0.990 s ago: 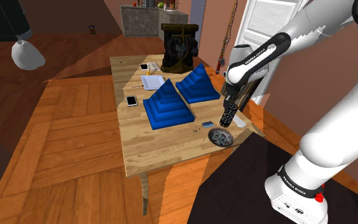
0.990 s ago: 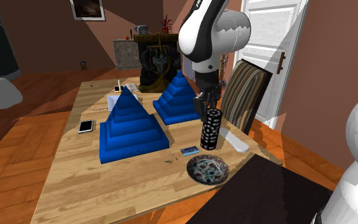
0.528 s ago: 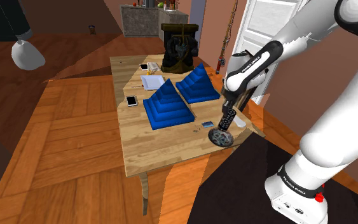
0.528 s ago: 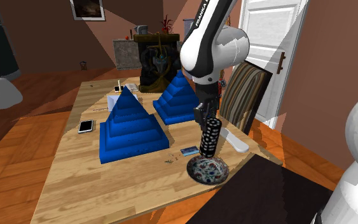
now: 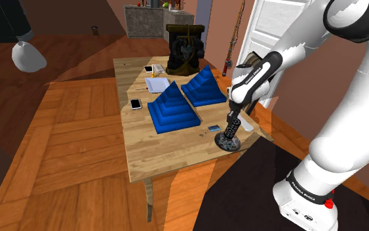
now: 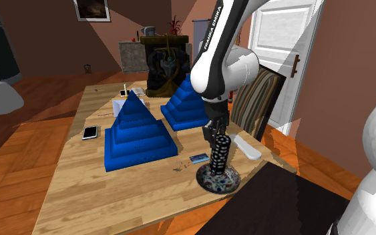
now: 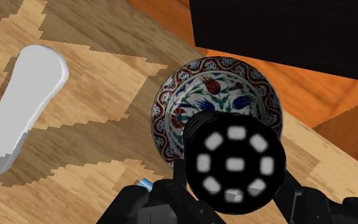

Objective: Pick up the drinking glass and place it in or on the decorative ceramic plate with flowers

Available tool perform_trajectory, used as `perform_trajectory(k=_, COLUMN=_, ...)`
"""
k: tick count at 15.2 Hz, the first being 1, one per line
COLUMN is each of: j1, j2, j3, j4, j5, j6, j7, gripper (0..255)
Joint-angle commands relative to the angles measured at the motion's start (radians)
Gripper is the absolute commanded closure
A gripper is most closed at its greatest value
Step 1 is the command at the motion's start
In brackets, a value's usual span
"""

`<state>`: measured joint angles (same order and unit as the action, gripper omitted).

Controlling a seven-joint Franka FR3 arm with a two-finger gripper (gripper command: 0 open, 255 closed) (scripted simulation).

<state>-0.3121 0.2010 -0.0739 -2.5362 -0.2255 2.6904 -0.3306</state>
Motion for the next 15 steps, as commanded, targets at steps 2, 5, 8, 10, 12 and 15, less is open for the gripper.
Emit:
perform_trajectory(k=2, j1=0.001, j2=0.045, j3=-0.004, j4=0.008, j5=-0.009, j6=0.037, j7=0.009, gripper=255)
perform_trajectory(k=5, j1=0.004, j2=0.094, j3=-0.009, j4=0.016, j5=-0.019, j6=0.078, j7=0.021, gripper=255)
perform_trajectory(k=8, j1=0.004, j2=0.094, j3=-0.009, j4=0.016, j5=-0.019, j6=0.078, j7=0.021, gripper=255)
perform_trajectory(k=10, j1=0.004, j2=0.094, j3=-0.009, j4=0.016, j5=-0.019, j6=0.078, j7=0.021, gripper=255)
perform_trajectory(k=12, j1=0.004, j2=0.094, j3=-0.009, j4=0.016, j5=-0.019, j6=0.078, j7=0.021, gripper=255)
perform_trajectory(k=15, j1=0.004, j2=0.094, j3=-0.009, j4=0.017, j5=-0.019, j6=0.078, j7=0.021, gripper=0)
